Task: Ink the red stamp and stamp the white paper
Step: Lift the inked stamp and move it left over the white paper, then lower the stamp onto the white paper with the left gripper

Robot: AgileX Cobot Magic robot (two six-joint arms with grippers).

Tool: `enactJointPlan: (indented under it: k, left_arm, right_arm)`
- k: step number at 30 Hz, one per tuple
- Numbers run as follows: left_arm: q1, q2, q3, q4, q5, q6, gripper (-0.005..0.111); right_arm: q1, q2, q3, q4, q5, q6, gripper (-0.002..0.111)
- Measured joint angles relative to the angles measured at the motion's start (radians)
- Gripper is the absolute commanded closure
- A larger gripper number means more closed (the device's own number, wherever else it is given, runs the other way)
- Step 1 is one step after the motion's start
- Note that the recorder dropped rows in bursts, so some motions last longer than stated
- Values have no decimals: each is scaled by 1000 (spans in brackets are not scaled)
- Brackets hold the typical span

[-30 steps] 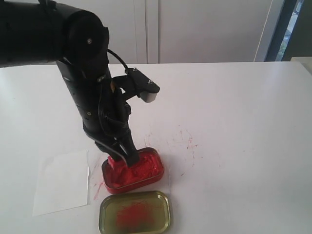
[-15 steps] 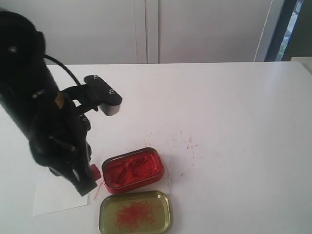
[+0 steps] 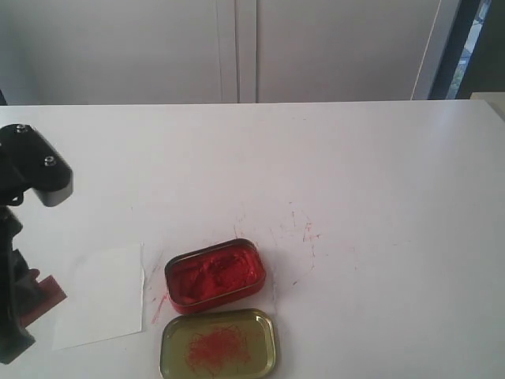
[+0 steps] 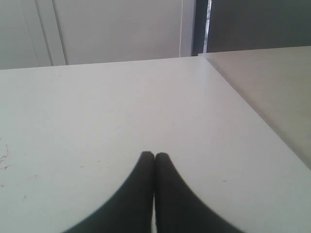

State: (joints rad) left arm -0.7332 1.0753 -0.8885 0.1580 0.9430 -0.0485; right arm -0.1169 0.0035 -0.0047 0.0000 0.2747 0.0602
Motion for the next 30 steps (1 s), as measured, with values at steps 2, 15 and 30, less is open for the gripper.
enactJointPlan:
  k: [2, 15, 30]
  left_arm:
    - [5, -20, 28, 26, 0, -2, 107]
    - [256, -22, 68, -158, -131, 126, 107]
    - [265, 127, 68, -194, -216, 155, 107]
  right_arm:
    - [0, 0, 0, 0, 0, 0, 108]
    - [0, 0, 0, 0, 0, 0, 108]
    - [0, 0, 0, 0, 0, 0, 108]
